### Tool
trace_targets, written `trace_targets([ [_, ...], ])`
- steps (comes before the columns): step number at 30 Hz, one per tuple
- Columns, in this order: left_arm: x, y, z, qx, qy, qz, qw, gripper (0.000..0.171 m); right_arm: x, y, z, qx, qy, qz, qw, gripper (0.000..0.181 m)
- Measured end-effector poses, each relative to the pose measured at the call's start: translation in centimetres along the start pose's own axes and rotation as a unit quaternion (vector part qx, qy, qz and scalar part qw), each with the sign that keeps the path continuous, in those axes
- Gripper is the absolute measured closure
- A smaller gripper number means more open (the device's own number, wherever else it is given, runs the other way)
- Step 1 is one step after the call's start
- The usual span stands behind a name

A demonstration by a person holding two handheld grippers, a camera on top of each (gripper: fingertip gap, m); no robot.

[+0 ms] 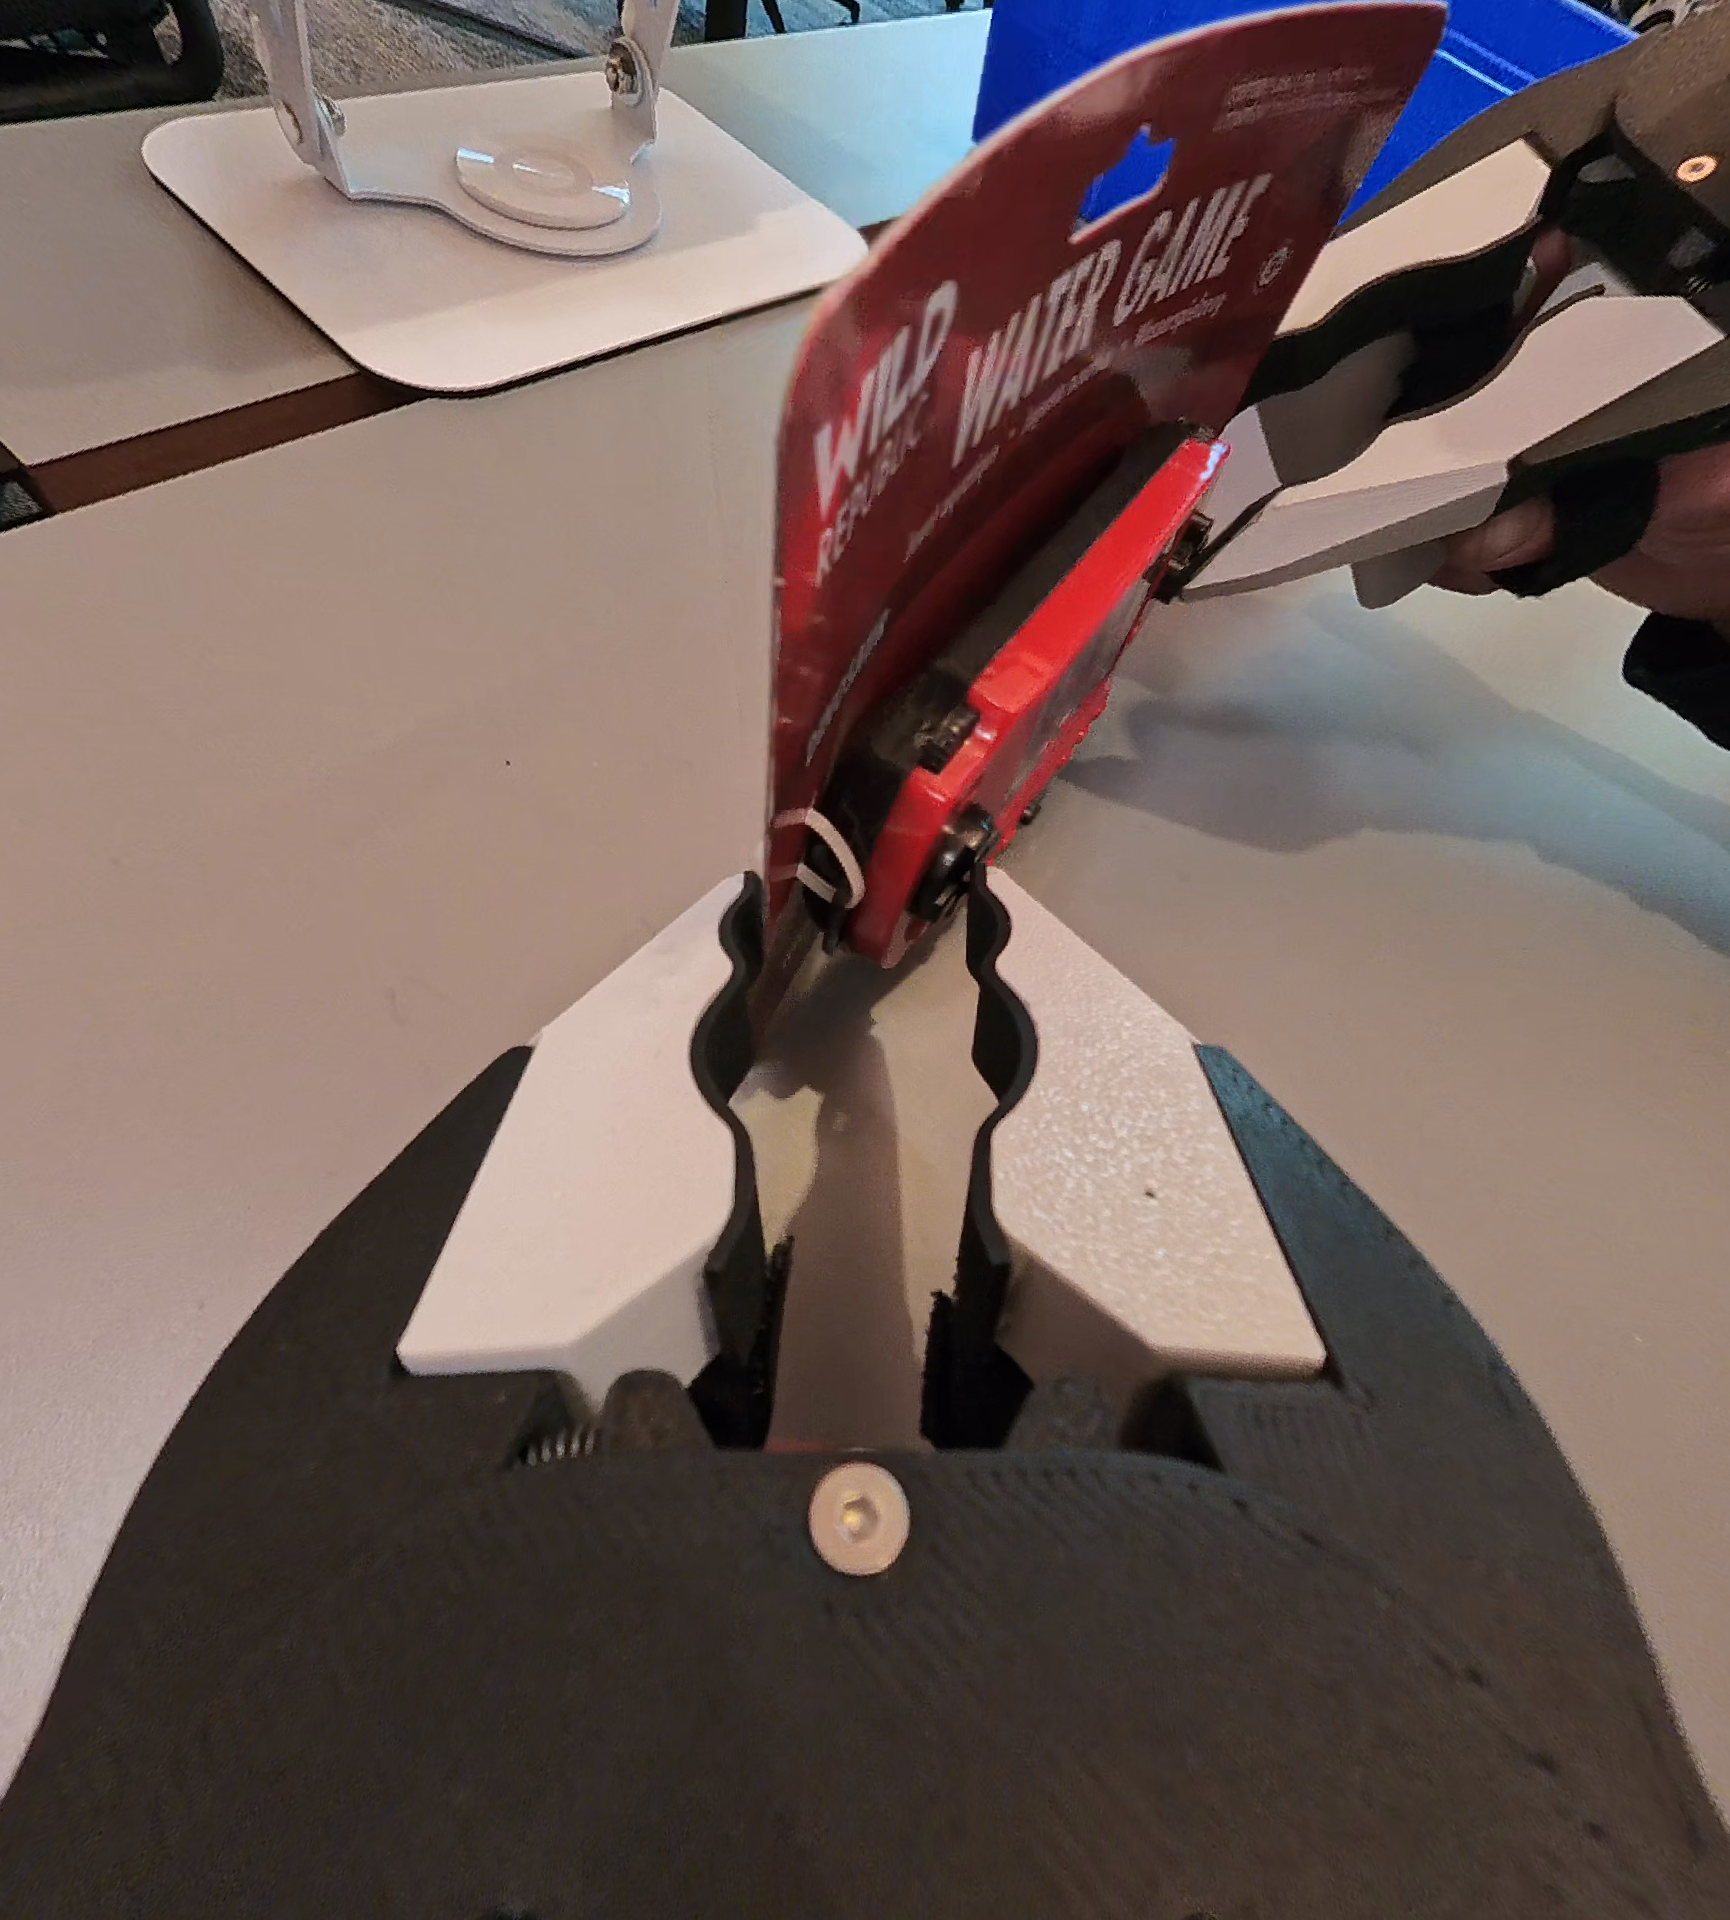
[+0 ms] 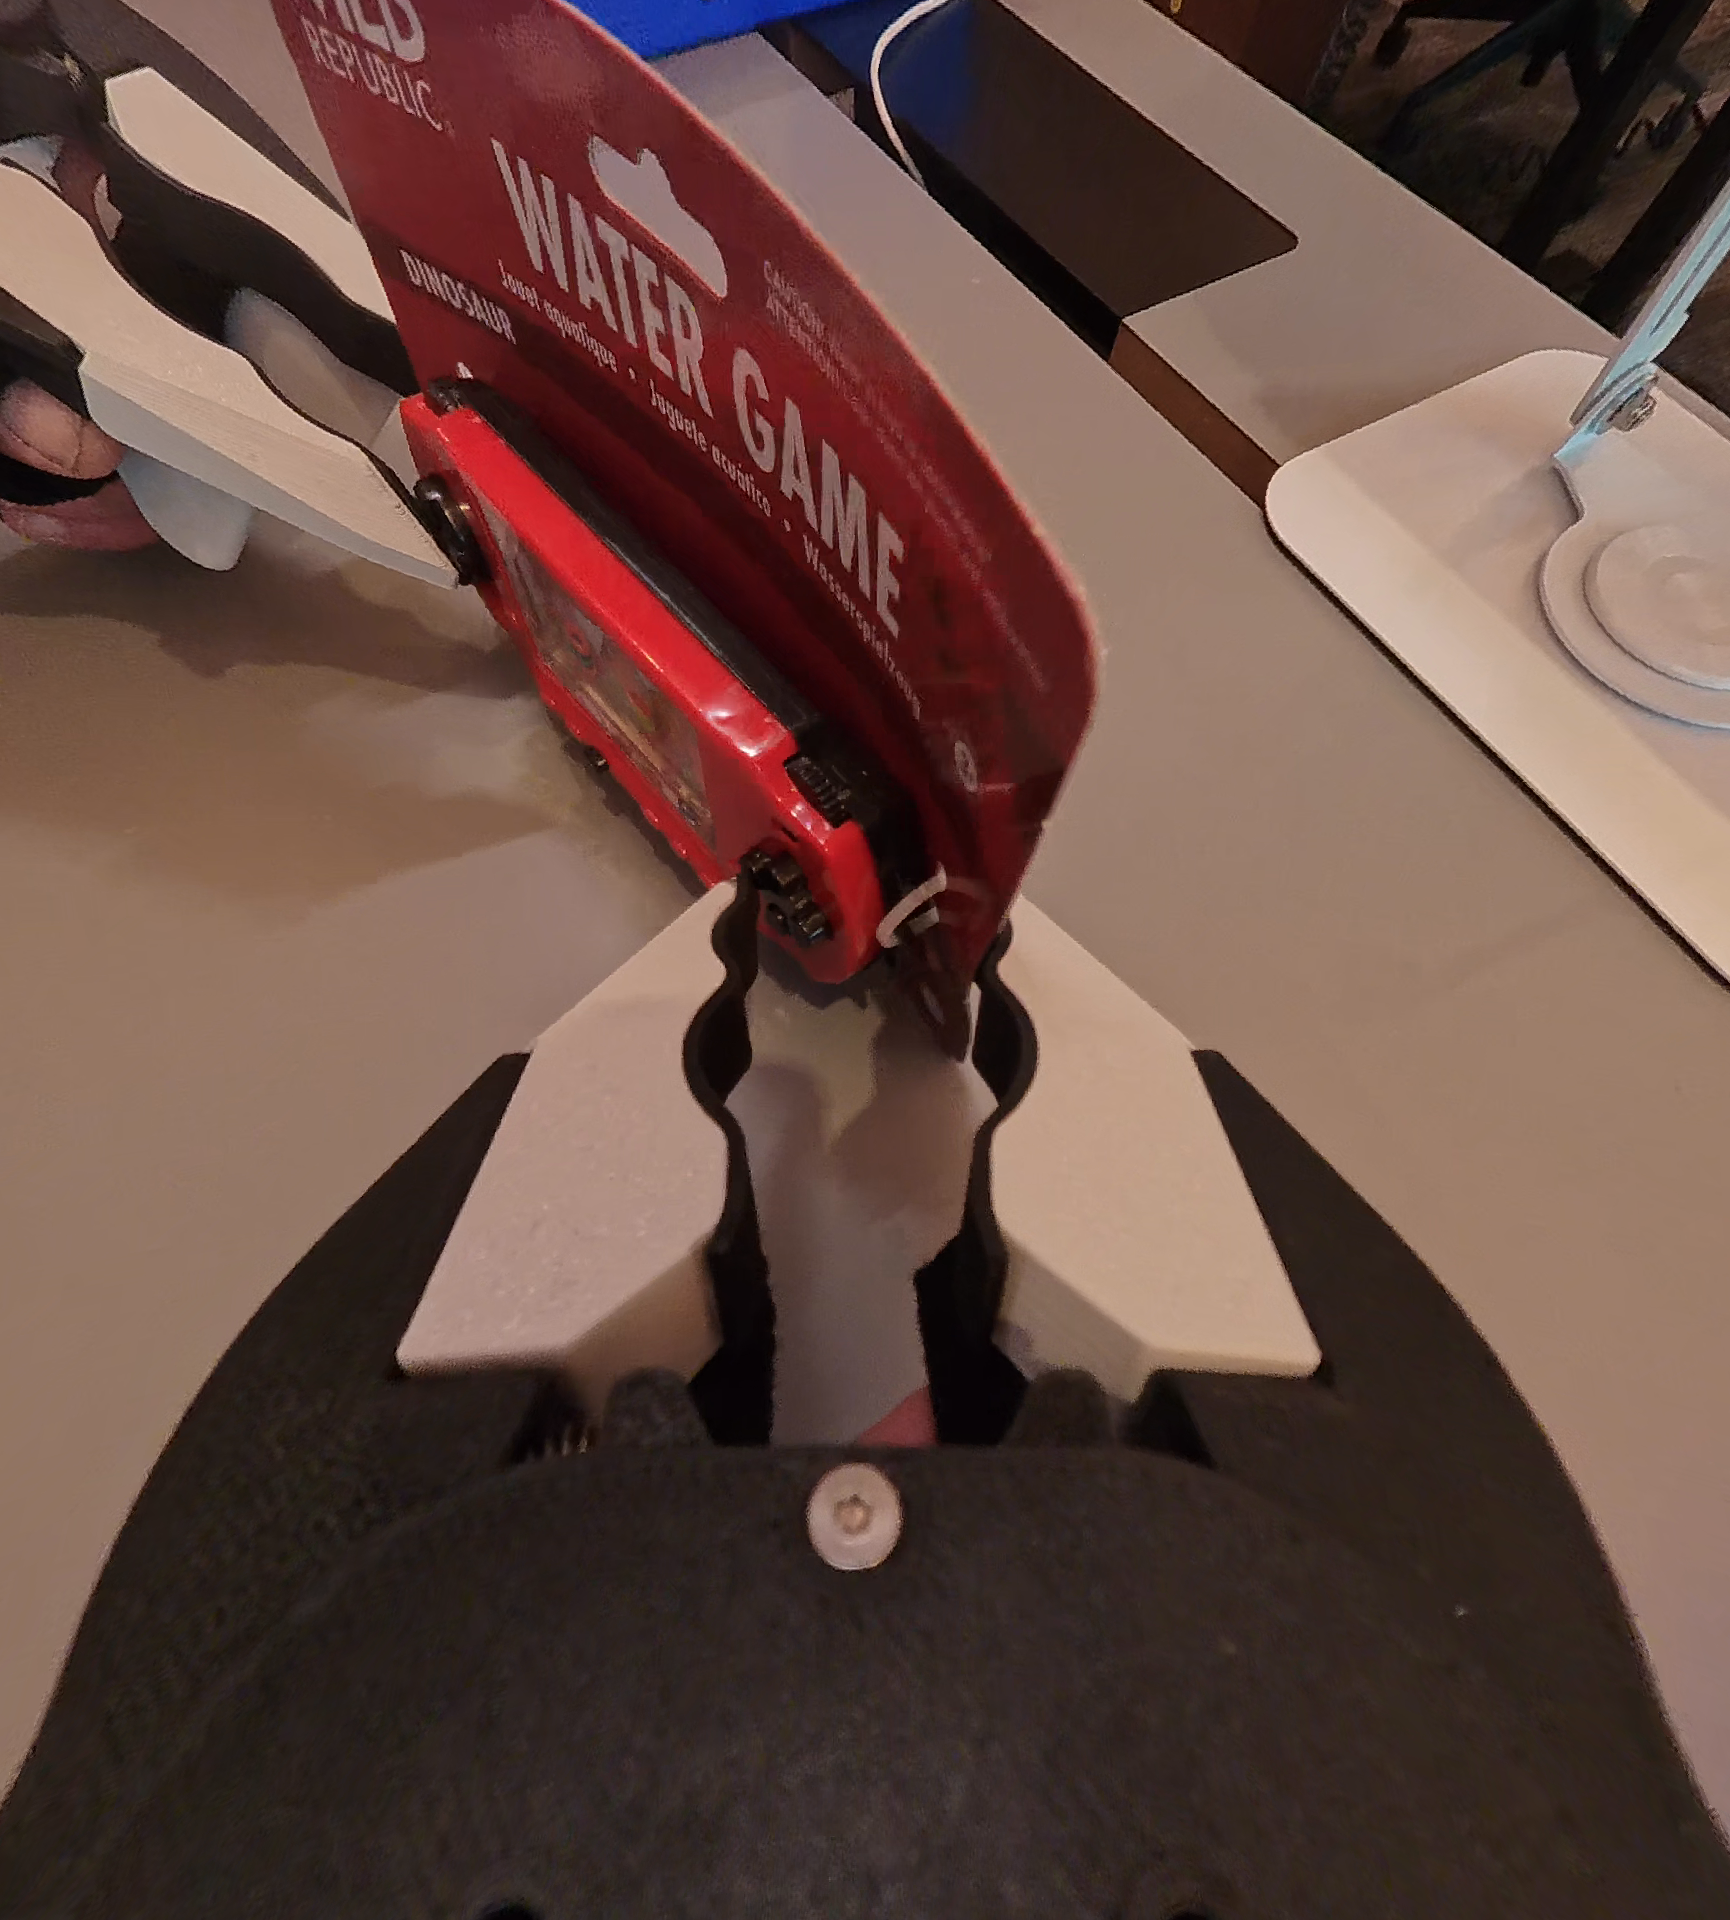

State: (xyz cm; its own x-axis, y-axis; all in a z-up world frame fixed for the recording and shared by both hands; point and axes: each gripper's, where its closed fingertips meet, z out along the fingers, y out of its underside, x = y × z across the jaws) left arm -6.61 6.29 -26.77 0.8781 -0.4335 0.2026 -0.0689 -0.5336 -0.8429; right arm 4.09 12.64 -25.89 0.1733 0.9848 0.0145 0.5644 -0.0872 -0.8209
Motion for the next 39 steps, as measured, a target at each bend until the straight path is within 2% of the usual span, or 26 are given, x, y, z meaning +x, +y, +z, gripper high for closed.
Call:
trace_targets([
  [6,-0.13,-0.04,-0.02,0.002,-0.002,0.000,1.000,0.135,-0.11,-0.03,0.02,0.003,-0.007,0.004,1.000,0.143],
  [10,-0.12,-0.03,0.02,0.001,-0.003,0.002,1.000,0.133,-0.13,-0.11,0.03,0.005,-0.009,0.010,1.000,0.136],
  [39,0.01,-0.12,0.26,-0.003,0.000,0.000,1.000,0.133,0.03,0.01,-0.16,0.003,-0.014,0.016,1.000,0.137],
])
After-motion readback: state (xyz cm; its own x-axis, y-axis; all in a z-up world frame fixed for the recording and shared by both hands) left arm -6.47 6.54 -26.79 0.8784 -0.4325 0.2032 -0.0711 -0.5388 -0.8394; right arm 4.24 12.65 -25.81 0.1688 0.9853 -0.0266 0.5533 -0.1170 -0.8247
